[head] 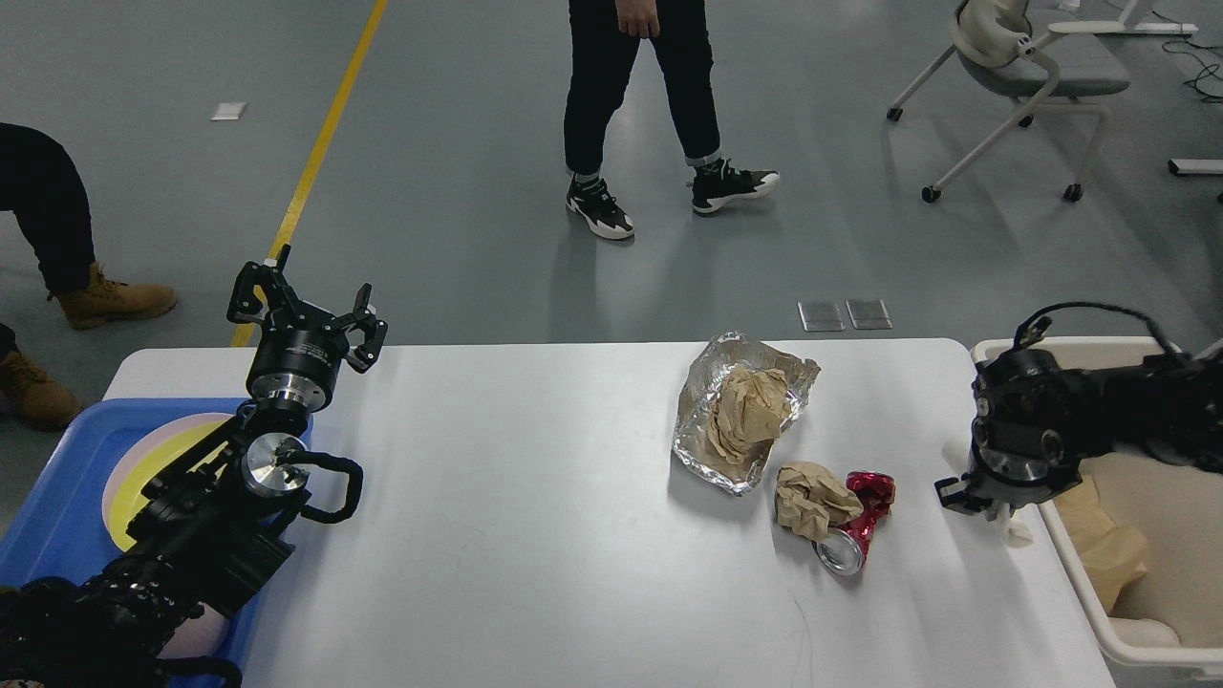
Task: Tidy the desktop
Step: 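Carry the white cup into the bin, then release the cup inside the bin and lift the right gripper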
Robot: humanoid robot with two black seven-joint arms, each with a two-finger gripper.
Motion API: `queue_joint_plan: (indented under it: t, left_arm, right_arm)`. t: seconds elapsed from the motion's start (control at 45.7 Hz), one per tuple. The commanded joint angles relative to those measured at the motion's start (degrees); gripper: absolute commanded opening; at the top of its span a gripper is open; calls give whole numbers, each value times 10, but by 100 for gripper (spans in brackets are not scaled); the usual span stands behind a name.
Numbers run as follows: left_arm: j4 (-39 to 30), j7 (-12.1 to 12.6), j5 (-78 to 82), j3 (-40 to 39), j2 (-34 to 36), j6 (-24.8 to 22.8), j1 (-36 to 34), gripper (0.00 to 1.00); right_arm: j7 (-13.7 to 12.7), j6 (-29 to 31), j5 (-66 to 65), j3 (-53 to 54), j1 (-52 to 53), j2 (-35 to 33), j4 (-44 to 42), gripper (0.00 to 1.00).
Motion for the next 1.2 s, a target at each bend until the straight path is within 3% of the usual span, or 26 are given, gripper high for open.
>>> queue_joint_plan:
  t: [0.0,0.109,0.35,0.634,0.941,1.181]
  left_arm:
    - [0,0,0,0,0,0,0,96]
    - [0,0,0,0,0,1,0,96]
    - [0,0,0,0,0,0,0,96]
    - [0,0,0,0,0,0,0,96]
    - [0,0,0,0,0,0,0,96]
    - [0,0,0,0,0,0,0,96]
  right_arm:
    - [0,95,20,-1,123,-55,57,0]
    - [2,197,27,-3,233,-90,73,0]
    - [4,197,73,-9,419,-96,73,0]
    - [4,197,124,-13,528,-58,96,0]
    - [3,197,123,-31,550,-41,91,0]
    - [-2,197,113,-210,501,-65,35,0]
